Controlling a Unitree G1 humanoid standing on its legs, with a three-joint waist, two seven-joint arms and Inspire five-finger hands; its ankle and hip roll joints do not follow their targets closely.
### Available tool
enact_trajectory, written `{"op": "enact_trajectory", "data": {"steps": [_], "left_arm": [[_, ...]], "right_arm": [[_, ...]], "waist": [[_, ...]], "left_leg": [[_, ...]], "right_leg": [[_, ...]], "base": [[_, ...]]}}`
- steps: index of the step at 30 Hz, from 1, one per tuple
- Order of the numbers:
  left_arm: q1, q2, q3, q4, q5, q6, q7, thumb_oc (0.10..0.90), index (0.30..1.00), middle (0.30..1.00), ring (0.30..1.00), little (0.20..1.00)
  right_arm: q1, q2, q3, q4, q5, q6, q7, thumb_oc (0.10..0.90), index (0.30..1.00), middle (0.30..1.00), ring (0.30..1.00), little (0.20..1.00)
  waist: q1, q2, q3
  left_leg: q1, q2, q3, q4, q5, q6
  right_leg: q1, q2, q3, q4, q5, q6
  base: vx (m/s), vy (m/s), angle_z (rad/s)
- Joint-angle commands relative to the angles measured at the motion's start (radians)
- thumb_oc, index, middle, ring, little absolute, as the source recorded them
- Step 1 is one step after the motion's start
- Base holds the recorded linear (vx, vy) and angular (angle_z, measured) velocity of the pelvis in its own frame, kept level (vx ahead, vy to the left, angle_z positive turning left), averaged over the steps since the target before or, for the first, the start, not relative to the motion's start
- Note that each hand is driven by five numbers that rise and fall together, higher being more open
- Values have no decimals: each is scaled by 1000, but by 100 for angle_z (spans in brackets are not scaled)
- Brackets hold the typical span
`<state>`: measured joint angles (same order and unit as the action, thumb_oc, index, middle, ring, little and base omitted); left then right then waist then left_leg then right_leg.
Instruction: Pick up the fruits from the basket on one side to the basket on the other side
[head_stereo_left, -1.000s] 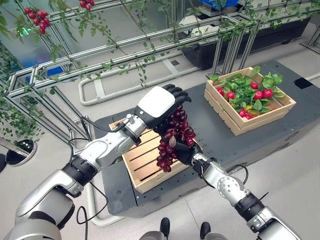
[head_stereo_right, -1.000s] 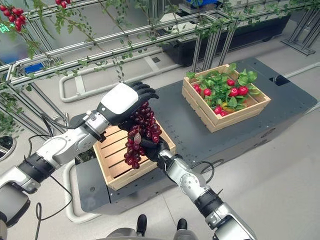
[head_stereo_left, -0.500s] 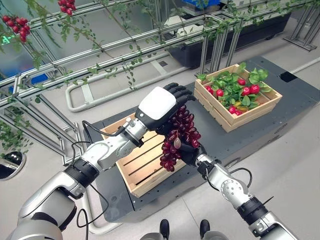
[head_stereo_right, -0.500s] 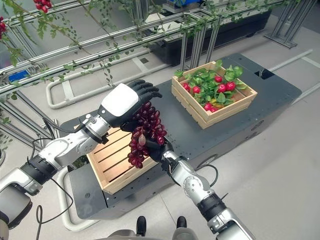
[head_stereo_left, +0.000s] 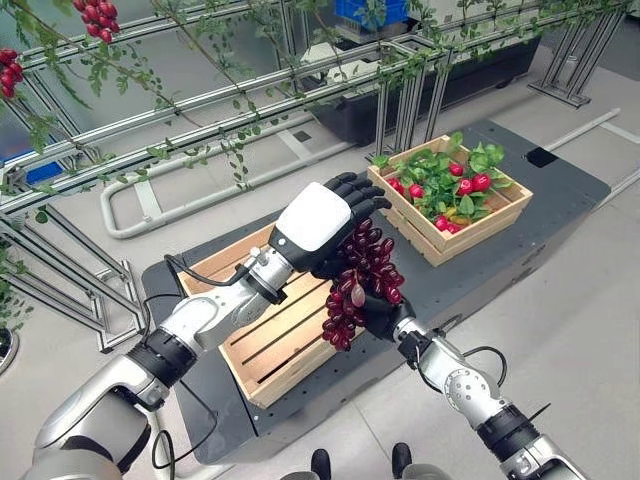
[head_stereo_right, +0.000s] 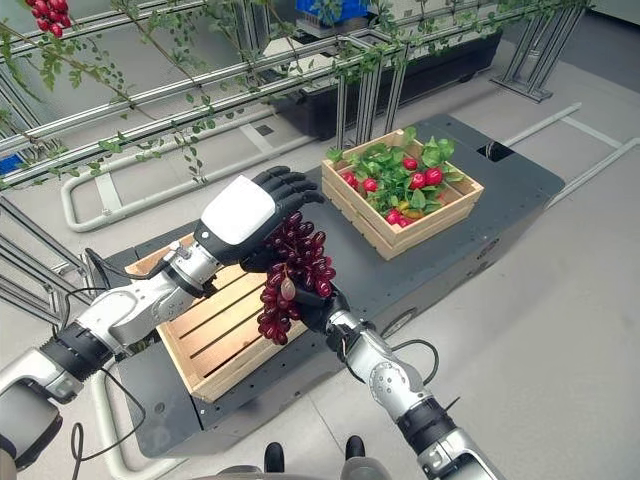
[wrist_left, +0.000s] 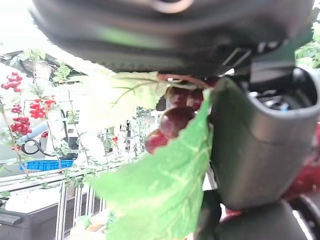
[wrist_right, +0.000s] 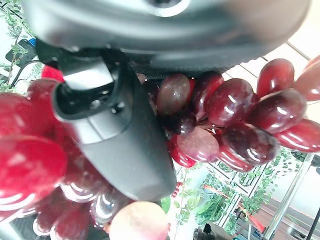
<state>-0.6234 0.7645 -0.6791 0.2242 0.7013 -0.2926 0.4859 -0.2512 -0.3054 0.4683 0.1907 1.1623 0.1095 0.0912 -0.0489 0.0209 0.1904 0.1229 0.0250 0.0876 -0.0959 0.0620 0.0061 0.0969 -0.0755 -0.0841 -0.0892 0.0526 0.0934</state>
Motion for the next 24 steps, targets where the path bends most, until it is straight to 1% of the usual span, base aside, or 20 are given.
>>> {"op": "enact_trajectory", "data": {"steps": [1, 3, 4, 6, 7, 9, 11, 12, 14, 15, 16, 20, 22, 24], "left_arm": [[58, 224, 308, 288, -13, 226, 76, 800, 900, 900, 900, 900], [74, 225, 333, 288, -25, 265, 69, 800, 900, 900, 900, 900], [75, 225, 333, 288, -25, 266, 69, 800, 900, 900, 900, 900], [95, 221, 357, 305, -8, 315, 53, 800, 900, 900, 900, 900], [97, 221, 357, 308, -3, 319, 52, 800, 900, 900, 900, 900], [97, 225, 354, 320, 26, 343, 36, 800, 900, 900, 900, 900], [96, 228, 333, 322, 103, 378, 8, 800, 900, 900, 900, 900], [95, 229, 328, 323, 116, 379, 5, 800, 900, 900, 900, 900], [87, 240, 300, 325, 196, 395, -33, 800, 900, 900, 900, 900], [85, 241, 294, 325, 207, 396, -35, 800, 900, 900, 900, 900], [79, 251, 268, 335, 252, 399, -42, 800, 900, 900, 900, 900], [61, 262, 224, 352, 299, 388, -54, 800, 900, 900, 900, 900], [54, 263, 208, 349, 289, 382, -57, 800, 900, 900, 900, 900], [56, 258, 210, 342, 238, 364, -46, 800, 900, 900, 900, 900]], "right_arm": [[69, -76, -348, -60, 53, -234, 69, 400, 300, 300, 300, 300], [82, -77, -360, -74, 54, -227, 70, 400, 300, 300, 300, 300], [82, -77, -360, -74, 54, -227, 70, 400, 300, 300, 300, 300], [94, -81, -373, -94, 55, -221, 75, 400, 300, 300, 300, 300], [93, -82, -373, -96, 55, -220, 76, 400, 300, 300, 300, 300], [91, -86, -375, -104, 54, -214, 77, 400, 300, 300, 300, 300], [88, -89, -373, -116, 46, -202, 79, 400, 300, 300, 300, 300], [88, -89, -372, -119, 45, -199, 78, 400, 300, 300, 300, 300], [89, -94, -370, -126, 39, -185, 85, 400, 300, 300, 300, 300], [89, -94, -369, -126, 38, -184, 86, 400, 300, 300, 300, 300], [86, -100, -362, -122, 37, -184, 90, 400, 300, 300, 300, 300], [78, -106, -351, -111, 45, -186, 93, 400, 300, 300, 300, 300], [75, -107, -347, -110, 49, -189, 89, 400, 300, 300, 300, 300], [75, -103, -344, -111, 49, -196, 84, 400, 300, 300, 300, 300]], "waist": [[-16, 2, -158], [-19, 2, -159], [-19, 2, -159], [-23, 3, -155], [-23, 3, -155], [-25, 4, -154], [-26, 6, -151], [-26, 6, -150], [-28, 8, -149], [-28, 7, -148], [-28, 8, -146], [-27, 9, -146], [-26, 9, -144], [-24, 7, -143]], "left_leg": [[15, -2, 15, 9, -97, -4], [14, -1, 16, 9, -97, -4], [13, -1, 16, 9, -97, -4], [13, 0, 17, 9, -97, -4], [13, 0, 17, 9, -97, -4], [13, 0, 16, 9, -98, -4], [13, 0, 15, 9, -99, -4], [13, -1, 15, 9, -99, -4], [13, -1, 16, 9, -100, -4], [13, -1, 16, 9, -100, -4], [14, -1, 16, 9, -99, -4], [14, -1, 15, 9, -98, -5], [14, -1, 14, 9, -97, -6], [14, -1, 12, 9, -97, -5]], "right_leg": [[28, -21, -19, 2, -31, -11], [26, -19, -15, 2, -32, -11], [26, -19, -15, 2, -32, -11], [25, -17, -11, 2, -32, -12], [25, -17, -11, 2, -32, -12], [25, -16, -10, 2, -33, -13], [25, -16, -10, 2, -34, -13], [25, -16, -11, 2, -34, -13], [25, -17, -12, 2, -34, -12], [25, -18, -12, 2, -34, -12], [26, -18, -13, 2, -33, -11], [28, -19, -16, 2, -32, -10], [29, -20, -17, 2, -31, -10], [29, -20, -17, 2, -31, -10]], "base": [[0, 0, 0], [0, 0, 0], [-12, -8, -4], [-19, -5, -6], [-18, -3, -8], [-16, -3, -10], [-22, -1, -16], [-24, -1, -12], [-10, -1, -3], [0, 0, 0], [0, 0, 0], [0, 0, 0], [0, 0, 0], [0, 0, 0]]}}
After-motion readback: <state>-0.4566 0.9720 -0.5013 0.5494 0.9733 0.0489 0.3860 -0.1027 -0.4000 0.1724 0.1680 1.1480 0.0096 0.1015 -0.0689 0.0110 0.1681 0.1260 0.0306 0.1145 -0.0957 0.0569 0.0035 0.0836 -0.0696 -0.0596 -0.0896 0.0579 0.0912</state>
